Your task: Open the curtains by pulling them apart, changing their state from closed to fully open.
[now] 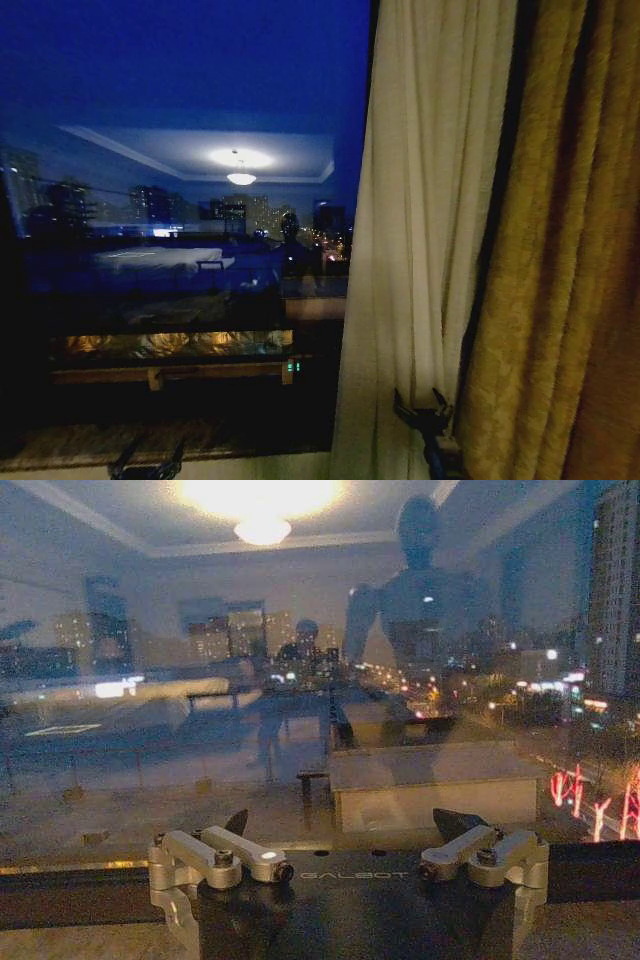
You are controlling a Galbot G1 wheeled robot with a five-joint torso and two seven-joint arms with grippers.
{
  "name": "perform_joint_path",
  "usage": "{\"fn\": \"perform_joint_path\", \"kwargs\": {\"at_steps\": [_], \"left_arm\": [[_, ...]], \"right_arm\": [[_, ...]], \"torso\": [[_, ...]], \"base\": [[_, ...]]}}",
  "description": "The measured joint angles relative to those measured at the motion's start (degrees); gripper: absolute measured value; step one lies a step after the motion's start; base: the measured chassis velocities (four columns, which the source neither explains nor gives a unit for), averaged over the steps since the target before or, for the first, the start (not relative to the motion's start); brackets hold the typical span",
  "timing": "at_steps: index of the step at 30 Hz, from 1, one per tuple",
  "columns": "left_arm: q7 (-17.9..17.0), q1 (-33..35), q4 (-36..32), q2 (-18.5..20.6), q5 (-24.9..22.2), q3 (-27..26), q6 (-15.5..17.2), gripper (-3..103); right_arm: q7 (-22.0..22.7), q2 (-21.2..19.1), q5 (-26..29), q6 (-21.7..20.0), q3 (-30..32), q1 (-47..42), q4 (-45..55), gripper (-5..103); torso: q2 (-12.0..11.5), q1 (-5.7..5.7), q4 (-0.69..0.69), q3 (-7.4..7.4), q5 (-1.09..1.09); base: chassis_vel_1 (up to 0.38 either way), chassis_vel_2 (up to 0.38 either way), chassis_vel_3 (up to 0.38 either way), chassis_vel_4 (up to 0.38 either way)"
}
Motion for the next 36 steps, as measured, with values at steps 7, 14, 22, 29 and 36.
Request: {"fn": "perform_joint_path", "kwargs": {"at_steps": [7, 14, 22, 29, 36], "left_arm": [[0.00, -0.21, 0.36, 0.16, -0.25, 0.51, 0.00, 100], [0.01, -0.03, 0.39, 0.49, -0.70, 0.30, -0.09, 100], [0.02, 0.51, 0.55, 0.70, -1.40, -0.40, -0.54, 100], [0.01, 0.33, 0.81, 0.45, -1.33, -0.26, -0.82, 100], [-0.01, 0.12, 0.51, 0.19, -0.92, 0.12, -0.70, 100]], "right_arm": [[-1.76, 0.00, 1.06, 1.51, -0.32, -0.30, -0.05, 100], [-7.25, 0.00, 4.53, 2.92, -5.24, 2.60, -0.09, 100], [-8.38, -0.01, 5.26, 6.62, -6.77, 9.37, -6.32, 100], [-8.75, -0.01, 5.40, 6.72, -7.58, 10.93, -6.41, 103], [-10.10, -0.01, 6.54, 6.62, -8.65, 9.35, -5.52, 83]], "torso": [[0.00, 0.00, 0.00, 0.00, 0.00], [0.00, 0.00, 0.02, 0.00, 0.00], [0.00, 0.00, 0.01, 0.01, 0.00], [0.00, 0.00, 0.01, 0.00, -0.01], [0.00, 0.00, -0.01, 0.00, 0.00]], "base": [[0.000, 0.000, 0.000, 0.000], [0.000, 0.000, 0.000, 0.000], [0.000, 0.000, 0.000, 0.000], [0.000, 0.000, 0.000, 0.000], [0.000, 0.000, 0.000, 0.000]]}}
